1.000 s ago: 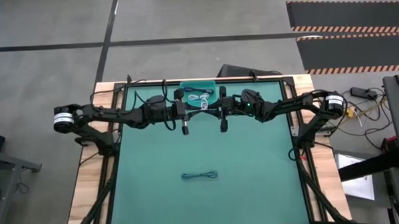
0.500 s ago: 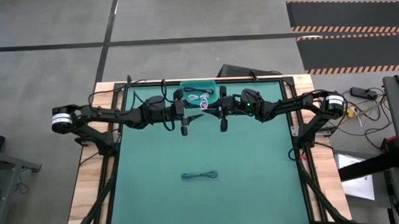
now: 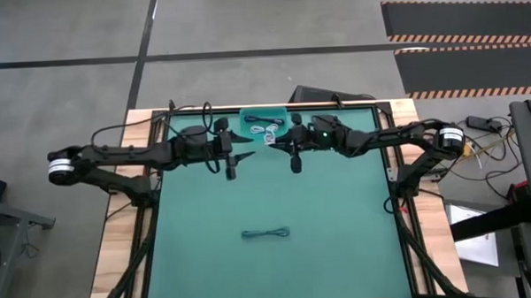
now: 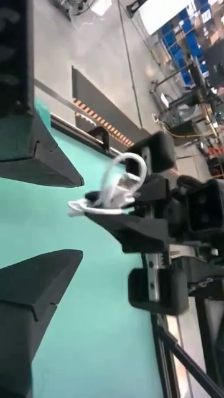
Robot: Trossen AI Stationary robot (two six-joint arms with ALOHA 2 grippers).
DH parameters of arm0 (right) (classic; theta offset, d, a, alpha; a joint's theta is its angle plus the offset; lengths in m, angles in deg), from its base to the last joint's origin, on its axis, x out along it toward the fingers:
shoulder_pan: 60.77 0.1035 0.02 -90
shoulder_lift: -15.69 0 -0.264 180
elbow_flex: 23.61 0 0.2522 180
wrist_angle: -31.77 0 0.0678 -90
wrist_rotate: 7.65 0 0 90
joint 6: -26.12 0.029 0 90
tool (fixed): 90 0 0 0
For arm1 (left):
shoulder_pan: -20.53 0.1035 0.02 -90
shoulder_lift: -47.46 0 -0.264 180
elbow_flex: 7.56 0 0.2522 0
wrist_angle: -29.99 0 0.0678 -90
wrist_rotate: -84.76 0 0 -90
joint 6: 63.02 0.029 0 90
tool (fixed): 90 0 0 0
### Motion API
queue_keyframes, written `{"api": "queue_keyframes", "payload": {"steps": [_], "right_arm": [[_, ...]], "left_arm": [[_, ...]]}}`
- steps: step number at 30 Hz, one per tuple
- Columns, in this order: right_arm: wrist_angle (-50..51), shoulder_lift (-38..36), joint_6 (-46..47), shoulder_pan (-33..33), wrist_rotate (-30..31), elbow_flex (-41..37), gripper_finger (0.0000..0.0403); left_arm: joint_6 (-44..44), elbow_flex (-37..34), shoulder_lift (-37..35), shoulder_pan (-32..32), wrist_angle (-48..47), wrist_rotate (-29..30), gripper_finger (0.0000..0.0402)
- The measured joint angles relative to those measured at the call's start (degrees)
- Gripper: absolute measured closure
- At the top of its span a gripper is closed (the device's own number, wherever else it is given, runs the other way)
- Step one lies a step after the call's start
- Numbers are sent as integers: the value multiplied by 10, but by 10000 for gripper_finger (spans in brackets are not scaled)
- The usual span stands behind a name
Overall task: Pick and place USB-C Cables
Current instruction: Put the white charger cable into the green bin
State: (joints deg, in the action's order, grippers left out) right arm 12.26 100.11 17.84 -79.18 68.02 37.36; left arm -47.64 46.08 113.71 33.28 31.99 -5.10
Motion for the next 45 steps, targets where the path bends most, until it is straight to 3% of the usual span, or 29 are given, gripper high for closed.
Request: {"api": "queue_keyframes", "payload": {"steps": [4,11,15,29,45], "right_arm": [[133,0,-27,0,25,61,375],[345,1,-60,-1,53,175,375],[438,10,-68,-1,58,237,375],[605,59,-60,-21,73,388,375],[875,246,-60,-72,69,670,374]], "left_arm": [[20,-9,-28,0,-2,16,242],[49,-41,-98,1,2,107,242],[49,-59,-129,2,4,112,242],[63,-83,-168,4,13,120,242],[76,-84,-166,4,13,122,242]]}}
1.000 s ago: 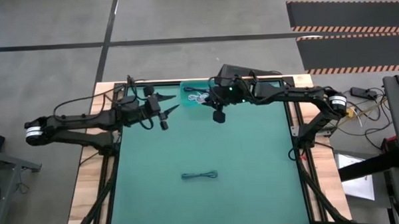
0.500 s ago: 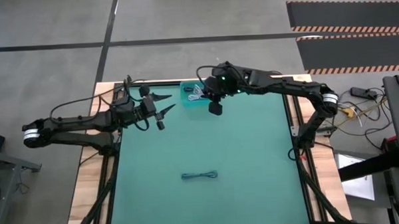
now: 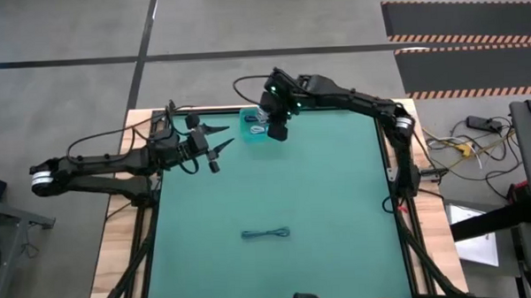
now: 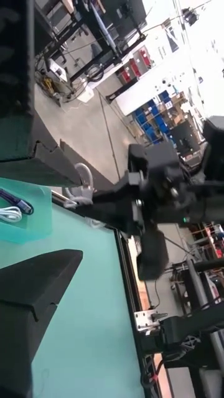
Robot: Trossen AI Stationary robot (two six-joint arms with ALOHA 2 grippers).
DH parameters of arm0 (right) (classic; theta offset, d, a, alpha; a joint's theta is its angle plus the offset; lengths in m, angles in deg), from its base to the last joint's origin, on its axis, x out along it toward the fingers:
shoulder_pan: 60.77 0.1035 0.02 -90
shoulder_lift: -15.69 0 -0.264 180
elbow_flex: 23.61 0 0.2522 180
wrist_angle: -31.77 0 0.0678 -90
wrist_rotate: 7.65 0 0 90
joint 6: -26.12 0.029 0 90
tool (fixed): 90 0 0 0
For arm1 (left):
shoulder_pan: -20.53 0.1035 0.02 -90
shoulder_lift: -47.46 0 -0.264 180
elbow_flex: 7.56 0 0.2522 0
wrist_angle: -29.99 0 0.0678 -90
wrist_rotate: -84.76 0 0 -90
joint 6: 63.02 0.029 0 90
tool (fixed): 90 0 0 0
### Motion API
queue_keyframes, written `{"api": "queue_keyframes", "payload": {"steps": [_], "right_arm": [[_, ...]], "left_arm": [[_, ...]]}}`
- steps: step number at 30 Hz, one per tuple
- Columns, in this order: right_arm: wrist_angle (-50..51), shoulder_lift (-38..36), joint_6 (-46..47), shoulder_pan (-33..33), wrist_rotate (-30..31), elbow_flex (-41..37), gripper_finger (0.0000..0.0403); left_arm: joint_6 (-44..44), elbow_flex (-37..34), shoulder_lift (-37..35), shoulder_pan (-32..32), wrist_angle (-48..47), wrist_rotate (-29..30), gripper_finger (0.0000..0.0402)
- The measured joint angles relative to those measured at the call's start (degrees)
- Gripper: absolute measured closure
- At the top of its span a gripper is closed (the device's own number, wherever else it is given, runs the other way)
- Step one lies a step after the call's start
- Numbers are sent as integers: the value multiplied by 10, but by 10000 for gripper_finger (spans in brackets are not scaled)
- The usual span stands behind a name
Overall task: Pick and place USB-C Cables
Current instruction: Put the white charger cable into the green bin
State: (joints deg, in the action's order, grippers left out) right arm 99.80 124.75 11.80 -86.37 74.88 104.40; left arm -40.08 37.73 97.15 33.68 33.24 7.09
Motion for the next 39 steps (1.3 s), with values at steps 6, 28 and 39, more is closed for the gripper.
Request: {"api": "queue_keyframes", "payload": {"steps": [6,28,39], "right_arm": [[76,63,2,-20,0,92,374],[78,196,-14,-48,3,195,374],[45,217,-22,-55,17,194,374]], "left_arm": [[0,0,2,0,-2,0,242],[-1,0,2,0,-6,0,242],[-1,0,2,0,-6,0,242]]}}
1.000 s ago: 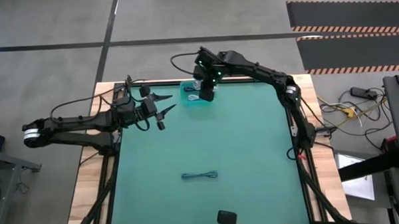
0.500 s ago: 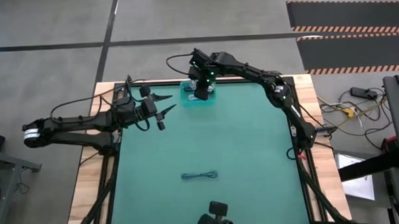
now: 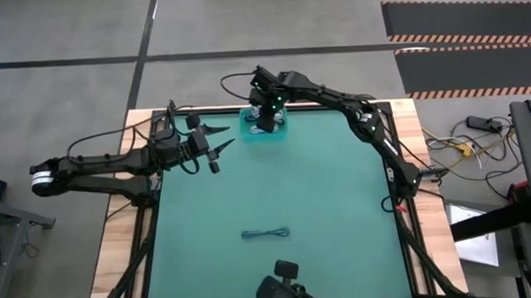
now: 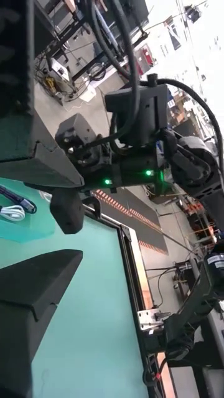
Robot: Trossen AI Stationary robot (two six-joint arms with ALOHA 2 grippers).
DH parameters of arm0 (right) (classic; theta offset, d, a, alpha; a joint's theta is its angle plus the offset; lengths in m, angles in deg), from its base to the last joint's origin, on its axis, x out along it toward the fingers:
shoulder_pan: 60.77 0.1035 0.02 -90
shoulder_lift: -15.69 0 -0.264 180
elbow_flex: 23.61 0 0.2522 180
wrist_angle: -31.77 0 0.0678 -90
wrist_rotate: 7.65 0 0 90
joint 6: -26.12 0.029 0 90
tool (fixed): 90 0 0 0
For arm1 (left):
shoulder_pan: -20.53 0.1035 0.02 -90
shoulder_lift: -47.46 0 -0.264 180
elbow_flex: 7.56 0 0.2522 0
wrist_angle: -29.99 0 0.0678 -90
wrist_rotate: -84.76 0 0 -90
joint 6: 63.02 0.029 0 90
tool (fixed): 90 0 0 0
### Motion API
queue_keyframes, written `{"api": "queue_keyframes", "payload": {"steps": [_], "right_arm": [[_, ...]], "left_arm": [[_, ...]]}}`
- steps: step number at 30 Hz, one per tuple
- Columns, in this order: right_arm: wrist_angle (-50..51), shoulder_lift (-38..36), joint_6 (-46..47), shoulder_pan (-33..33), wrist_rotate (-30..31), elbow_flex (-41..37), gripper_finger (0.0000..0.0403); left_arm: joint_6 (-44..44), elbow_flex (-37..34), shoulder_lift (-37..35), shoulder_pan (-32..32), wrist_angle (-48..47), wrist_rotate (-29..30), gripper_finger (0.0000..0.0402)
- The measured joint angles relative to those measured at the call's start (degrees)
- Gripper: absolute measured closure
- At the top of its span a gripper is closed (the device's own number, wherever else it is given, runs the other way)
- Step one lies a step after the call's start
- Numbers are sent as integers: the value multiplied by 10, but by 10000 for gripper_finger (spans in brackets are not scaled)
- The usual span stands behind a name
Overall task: Pick and place USB-C Cables
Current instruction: Put the white charger cable into the green bin
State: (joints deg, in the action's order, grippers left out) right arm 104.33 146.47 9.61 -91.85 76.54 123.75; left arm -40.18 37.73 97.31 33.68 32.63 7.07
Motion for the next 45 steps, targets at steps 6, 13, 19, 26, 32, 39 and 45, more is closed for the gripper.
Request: {"api": "queue_keyframes", "payload": {"steps": [6,13,19,26,32,39,45], "right_arm": [[-15,7,-8,0,0,-5,374],[-25,22,-14,0,0,-7,374],[-29,37,-36,0,4,-7,374],[-38,56,-48,0,16,-7,374],[-44,61,-58,0,35,-13,374],[-43,60,-61,-1,35,-16,374],[-44,60,-61,-1,35,-25,374]], "left_arm": [[0,0,0,0,0,0,242],[0,0,0,0,0,0,242],[0,0,0,0,0,0,242],[0,0,-1,0,-5,0,242],[0,0,-1,0,-8,0,242],[0,0,-1,0,-8,0,242],[0,0,-1,0,-8,0,242]]}}
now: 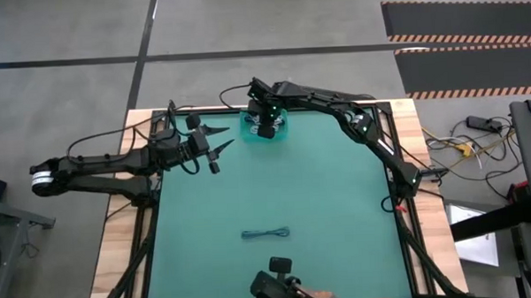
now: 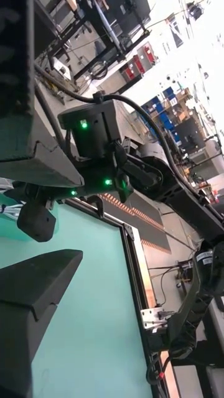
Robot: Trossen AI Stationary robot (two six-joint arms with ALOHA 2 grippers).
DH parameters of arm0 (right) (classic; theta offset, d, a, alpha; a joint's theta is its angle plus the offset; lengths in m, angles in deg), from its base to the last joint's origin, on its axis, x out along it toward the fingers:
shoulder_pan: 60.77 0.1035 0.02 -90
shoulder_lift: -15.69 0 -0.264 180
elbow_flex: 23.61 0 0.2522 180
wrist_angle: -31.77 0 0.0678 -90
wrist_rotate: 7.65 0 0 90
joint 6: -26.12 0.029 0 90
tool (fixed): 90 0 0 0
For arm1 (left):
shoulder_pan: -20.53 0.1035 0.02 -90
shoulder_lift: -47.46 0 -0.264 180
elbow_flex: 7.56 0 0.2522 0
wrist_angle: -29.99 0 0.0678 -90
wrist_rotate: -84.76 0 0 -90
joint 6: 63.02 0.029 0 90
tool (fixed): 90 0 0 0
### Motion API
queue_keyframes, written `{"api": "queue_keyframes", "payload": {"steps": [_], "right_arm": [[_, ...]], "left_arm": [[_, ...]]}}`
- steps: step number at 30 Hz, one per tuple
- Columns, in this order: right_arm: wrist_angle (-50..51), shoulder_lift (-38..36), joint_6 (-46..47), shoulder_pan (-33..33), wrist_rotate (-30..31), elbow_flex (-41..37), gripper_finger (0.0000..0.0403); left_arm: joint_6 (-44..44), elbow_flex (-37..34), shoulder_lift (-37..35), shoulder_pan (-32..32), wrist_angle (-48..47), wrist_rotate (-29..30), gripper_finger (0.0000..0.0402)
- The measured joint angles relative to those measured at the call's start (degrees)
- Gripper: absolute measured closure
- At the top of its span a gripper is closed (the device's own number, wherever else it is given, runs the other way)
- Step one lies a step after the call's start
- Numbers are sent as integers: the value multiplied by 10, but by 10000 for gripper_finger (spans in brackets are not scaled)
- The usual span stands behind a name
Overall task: Pick and place USB-C Cables
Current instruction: Put the white charger cable into the green bin, then put the blue charger cable into the green bin
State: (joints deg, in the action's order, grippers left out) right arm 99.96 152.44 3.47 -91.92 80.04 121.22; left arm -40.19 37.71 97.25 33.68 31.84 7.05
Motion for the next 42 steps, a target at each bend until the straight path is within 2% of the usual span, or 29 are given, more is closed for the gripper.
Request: {"api": "queue_keyframes", "payload": {"steps": [9,27,33,42], "right_arm": [[-6,0,1,0,0,-8,368],[-7,-1,17,0,0,-8,276],[-1,-5,22,0,0,-3,269],[23,-41,43,3,-4,-1,281]], "left_arm": [[0,0,0,0,0,0,242],[-1,0,0,0,0,0,242],[-1,0,0,0,-1,0,242],[-7,0,0,0,-6,0,242]]}}
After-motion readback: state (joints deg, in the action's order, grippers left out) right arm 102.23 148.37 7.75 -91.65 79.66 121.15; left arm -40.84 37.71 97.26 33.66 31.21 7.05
